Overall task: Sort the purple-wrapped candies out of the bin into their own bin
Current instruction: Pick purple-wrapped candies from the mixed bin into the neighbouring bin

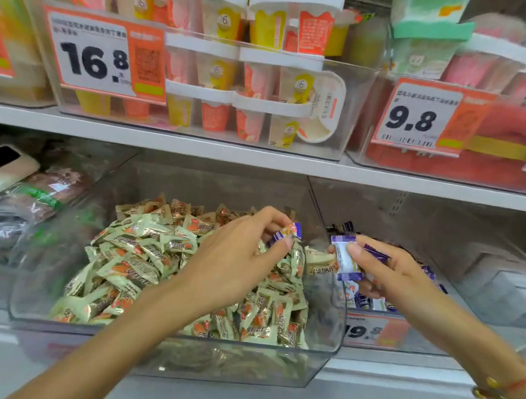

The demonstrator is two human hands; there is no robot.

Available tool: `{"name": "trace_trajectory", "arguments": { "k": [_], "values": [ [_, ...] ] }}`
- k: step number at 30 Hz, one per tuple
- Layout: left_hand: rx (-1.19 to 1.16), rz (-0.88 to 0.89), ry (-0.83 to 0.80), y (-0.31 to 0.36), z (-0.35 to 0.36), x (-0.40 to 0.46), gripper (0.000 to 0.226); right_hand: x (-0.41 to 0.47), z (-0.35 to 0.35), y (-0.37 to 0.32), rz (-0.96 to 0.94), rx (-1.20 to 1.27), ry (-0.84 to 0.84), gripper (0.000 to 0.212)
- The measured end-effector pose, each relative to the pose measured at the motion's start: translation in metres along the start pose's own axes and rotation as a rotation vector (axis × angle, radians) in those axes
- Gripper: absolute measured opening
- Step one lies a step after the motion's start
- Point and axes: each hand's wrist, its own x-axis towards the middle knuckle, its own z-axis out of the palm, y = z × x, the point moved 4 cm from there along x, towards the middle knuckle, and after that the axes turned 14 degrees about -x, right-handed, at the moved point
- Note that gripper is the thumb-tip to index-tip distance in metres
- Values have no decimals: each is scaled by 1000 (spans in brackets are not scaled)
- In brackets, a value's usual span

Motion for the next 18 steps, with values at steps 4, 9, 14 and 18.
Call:
{"name": "trace_trajectory", "arguments": {
  "k": [4, 9, 14, 18],
  "values": [
    [-500, -305, -59, -8, 35, 30, 15, 6, -3, 7, 107, 348, -15, 21],
    [-458, -312, -34, -8, 34, 24, 57, 25, 12, 2, 78, 401, -138, 35],
    [-375, -110, -4, -9, 13, 12, 38, 31, 5, 5, 72, 555, -61, 38],
    [218, -55, -65, -20, -6, -5, 31, 27, -23, 26, 108, 368, 83, 24]
  ]
}}
